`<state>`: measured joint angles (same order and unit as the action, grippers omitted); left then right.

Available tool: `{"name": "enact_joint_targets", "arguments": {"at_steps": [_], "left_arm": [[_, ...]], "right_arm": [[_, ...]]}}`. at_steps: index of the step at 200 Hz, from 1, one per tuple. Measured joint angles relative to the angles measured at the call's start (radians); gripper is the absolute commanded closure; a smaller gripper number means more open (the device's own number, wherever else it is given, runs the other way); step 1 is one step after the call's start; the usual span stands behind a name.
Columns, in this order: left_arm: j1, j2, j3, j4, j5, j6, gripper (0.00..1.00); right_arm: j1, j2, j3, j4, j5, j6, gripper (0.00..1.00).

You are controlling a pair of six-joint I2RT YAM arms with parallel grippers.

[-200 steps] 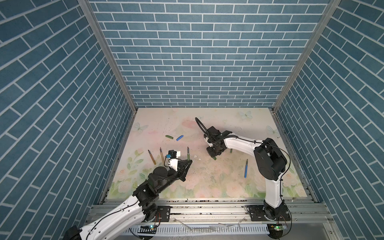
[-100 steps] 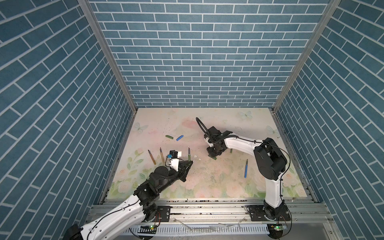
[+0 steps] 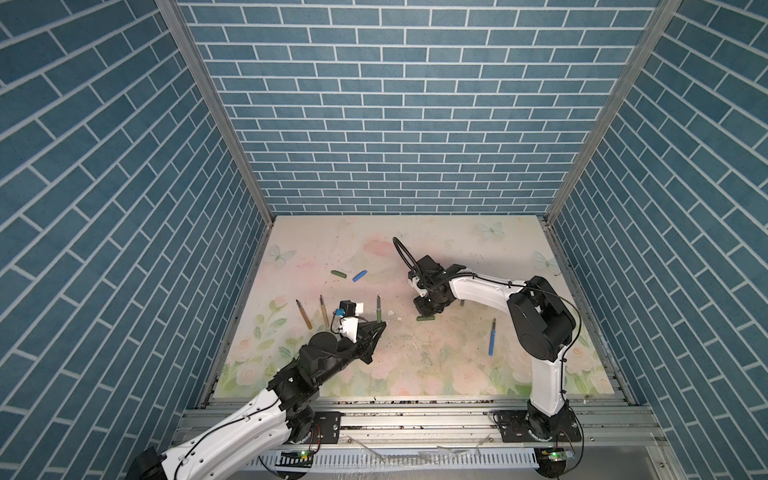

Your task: Insert the pens into the pen caps

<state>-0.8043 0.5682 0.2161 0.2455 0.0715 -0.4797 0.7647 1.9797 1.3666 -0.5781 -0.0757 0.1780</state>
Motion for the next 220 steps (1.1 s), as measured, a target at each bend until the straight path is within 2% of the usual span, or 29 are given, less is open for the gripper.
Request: {"name": "enact_joint_targets", "arguments": {"at_steps": [37,71,96,120,166,220], "left_arm": [[0.0,0.016,0.0,0.004,0.002,0.0,1.0],[0.0,0.017,0.0,0.007,0.005,0.0,1.0],[0.0,0.023,0.0,0.007,0.005,0.0,1.0],[0.0,0.027,0.0,0.007,0.008,0.0,1.0],[0.0,0.028,0.0,0.007,0.008,0.0,1.0],[0.0,0.045,0.0,0.007,0.012,0.0,1.0]], "right_arm": [[0.0,-0.045,-0.048,0.015,-0.054,0.006,0.62],[0.0,-0.06,-0.089,0.016,-0.079,0.004,0.59],[0.0,-0.06,-0.09,0.014,-0.069,0.0,0.59],[0.0,-0.057,-0.089,0.014,-0.056,-0.001,0.67],[0.003,-0.048,-0.085,0.033,-0.047,0.037,0.65],[-0.005,-0.026,-0.061,0.039,0.085,0.133,0.68]]}}
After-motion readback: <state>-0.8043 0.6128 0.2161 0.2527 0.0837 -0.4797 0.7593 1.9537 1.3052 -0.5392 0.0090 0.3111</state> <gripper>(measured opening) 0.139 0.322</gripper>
